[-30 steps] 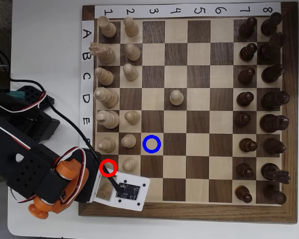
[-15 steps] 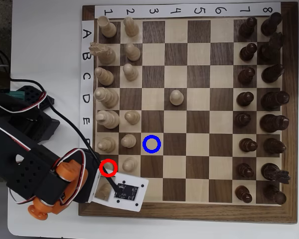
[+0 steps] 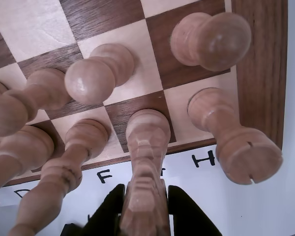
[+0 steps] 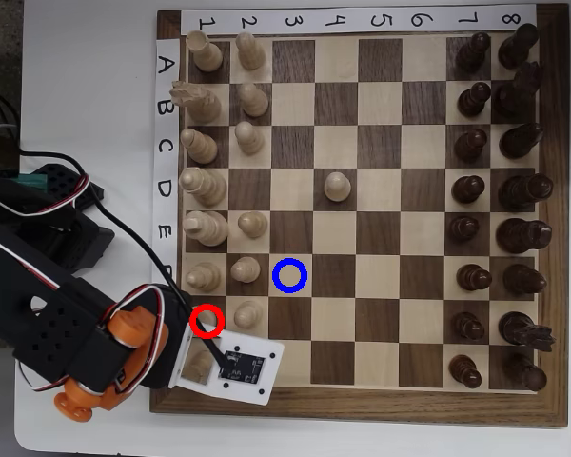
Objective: Move the piece to destination
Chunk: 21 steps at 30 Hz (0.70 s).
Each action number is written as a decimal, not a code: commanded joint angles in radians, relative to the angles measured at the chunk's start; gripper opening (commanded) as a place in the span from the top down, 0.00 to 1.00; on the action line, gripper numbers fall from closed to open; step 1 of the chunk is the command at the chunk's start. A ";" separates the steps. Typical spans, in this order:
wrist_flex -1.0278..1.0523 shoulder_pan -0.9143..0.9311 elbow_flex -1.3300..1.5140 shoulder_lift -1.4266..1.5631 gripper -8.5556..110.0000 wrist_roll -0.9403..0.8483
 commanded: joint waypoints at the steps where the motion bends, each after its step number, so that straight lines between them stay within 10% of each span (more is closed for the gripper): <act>1: -0.002 0.006 -0.048 0.006 0.93 0.008; 21: 0.046 0.009 -0.104 0.049 0.93 -0.003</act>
